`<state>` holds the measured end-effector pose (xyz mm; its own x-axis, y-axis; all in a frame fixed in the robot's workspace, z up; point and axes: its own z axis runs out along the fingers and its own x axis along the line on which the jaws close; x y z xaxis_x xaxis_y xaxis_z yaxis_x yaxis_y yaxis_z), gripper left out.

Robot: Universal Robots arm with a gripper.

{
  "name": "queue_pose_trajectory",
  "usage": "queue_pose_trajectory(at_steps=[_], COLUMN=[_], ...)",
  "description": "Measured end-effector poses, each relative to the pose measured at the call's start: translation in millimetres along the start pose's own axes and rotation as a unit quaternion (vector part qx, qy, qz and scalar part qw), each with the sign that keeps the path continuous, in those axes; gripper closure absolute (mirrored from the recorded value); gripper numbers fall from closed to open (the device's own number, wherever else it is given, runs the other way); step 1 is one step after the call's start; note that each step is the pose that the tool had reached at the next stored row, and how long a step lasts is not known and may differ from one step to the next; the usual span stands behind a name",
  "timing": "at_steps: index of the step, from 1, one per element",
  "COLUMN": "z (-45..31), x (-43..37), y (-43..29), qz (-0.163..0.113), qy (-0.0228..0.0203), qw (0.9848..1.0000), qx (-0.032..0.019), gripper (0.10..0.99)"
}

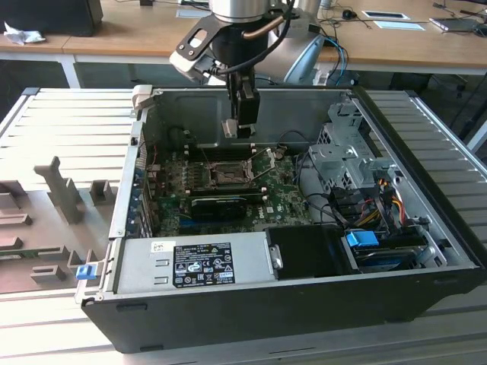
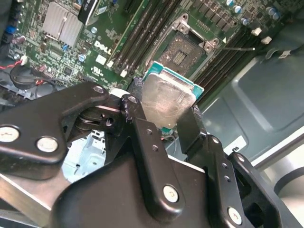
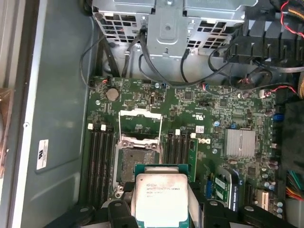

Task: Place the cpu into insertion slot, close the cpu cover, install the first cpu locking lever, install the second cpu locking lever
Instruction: 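Place the cpu into insertion slot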

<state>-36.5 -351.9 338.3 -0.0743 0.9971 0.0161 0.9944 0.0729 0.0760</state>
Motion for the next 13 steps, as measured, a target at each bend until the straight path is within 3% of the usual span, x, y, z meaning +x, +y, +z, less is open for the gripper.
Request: queue_pose_trajectory(at_steps=[13], z=[10.7], x=[-0.2], y=[-0.8], qz=[0.002], qy=[-0.0002], qw=[1.0], qx=[0.0], gripper=[0.557])
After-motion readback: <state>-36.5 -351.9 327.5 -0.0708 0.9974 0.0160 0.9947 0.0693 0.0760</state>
